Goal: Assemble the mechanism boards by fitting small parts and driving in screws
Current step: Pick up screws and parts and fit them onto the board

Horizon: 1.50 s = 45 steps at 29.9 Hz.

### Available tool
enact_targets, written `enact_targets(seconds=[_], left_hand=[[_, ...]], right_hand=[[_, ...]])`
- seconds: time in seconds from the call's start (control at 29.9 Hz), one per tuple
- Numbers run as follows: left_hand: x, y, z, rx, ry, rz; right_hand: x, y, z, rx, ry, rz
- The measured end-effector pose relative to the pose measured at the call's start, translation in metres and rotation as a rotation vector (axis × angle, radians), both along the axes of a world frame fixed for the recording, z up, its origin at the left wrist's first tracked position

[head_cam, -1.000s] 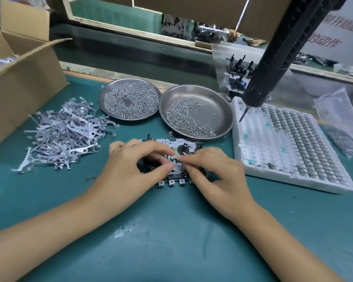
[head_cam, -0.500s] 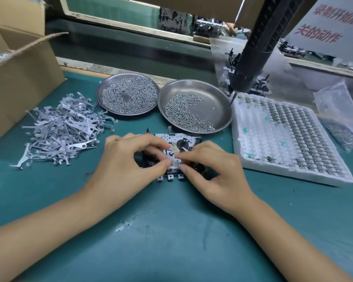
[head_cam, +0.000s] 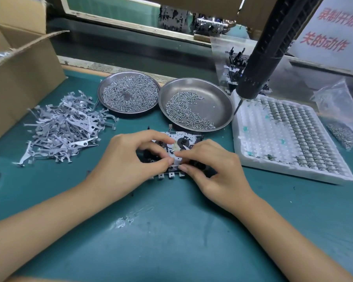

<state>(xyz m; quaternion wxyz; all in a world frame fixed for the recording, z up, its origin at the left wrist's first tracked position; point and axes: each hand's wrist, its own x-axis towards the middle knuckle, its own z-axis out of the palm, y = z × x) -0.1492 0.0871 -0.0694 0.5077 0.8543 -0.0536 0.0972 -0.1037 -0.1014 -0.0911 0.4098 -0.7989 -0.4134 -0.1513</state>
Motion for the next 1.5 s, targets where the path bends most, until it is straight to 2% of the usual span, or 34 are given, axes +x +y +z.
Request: enact_targets(seconds=[0.17,0.4,0.5,0.57,0.63,0.7,0.77,0.83,0.9,1.14,1.5], left_hand=[[0.002,0.004,-0.001,-0.010,0.023,-0.023],[0.002,0.004,-0.002,0.004,-0.018,-0.052],[0.003,0.004,0.002,0.066,-0.104,-0.051],[0.010,0.009,0.006,0.124,-0.204,0.038],[0.025,0.022,0.013,0.228,-0.267,0.175],[0.047,0.037,0.018,0.461,-0.235,0.304],[0.069,0.050,0.018,0.702,-0.079,0.366],[0.084,0.052,0.018,0.808,0.096,0.372],[0.092,0.051,0.017,0.819,0.126,0.386],[0.093,0.049,0.011,0.867,-0.039,0.483],[0.081,0.043,0.009,0.792,-0.191,0.548]], right_hand=[[0.000,-0.002,0.004,0.157,0.206,-0.065],[0.000,-0.001,0.004,0.159,0.241,-0.084],[0.001,-0.001,0.004,0.186,0.250,-0.101],[0.001,-0.001,0.003,0.209,0.274,-0.114],[0.001,-0.002,0.003,0.228,0.295,-0.118],[0.001,-0.002,0.002,0.227,0.298,-0.118],[0.001,-0.002,0.001,0.220,0.284,-0.114],[0.001,-0.002,0.000,0.207,0.260,-0.108],[0.001,-0.002,0.000,0.200,0.256,-0.108],[0.002,-0.002,0.001,0.198,0.254,-0.112],[0.001,-0.002,0.004,0.187,0.258,-0.117]])
